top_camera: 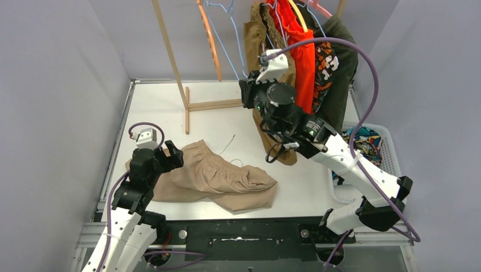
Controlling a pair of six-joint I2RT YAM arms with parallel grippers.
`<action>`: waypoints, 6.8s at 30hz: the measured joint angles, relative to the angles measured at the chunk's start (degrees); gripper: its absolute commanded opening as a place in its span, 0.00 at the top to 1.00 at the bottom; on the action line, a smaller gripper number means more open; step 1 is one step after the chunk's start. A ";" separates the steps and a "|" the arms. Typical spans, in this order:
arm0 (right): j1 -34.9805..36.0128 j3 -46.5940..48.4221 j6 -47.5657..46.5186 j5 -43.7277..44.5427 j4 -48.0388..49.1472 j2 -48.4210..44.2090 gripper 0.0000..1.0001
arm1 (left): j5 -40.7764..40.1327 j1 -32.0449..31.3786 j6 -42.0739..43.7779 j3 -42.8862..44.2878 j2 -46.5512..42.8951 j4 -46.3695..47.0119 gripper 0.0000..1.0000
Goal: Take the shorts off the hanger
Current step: Place the hanger on the clothes rod, then adjust the shorts at the center of the board, then pick up the shorts at the center of the board.
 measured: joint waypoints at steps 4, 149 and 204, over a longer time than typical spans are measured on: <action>-0.81 12.66 -0.92 -1.49 -7.28 8.04 1.00 | -0.28 0.00 -0.15 0.00 0.04 -0.02 0.18; 15.19 -33.70 13.84 -8.63 6.10 25.94 0.66 | 3.17 4.76 -0.26 -0.02 5.05 0.11 0.18; 7.65 -32.85 49.44 -1.09 -22.34 16.87 0.02 | 2.51 5.14 -0.28 -0.02 3.21 0.24 0.18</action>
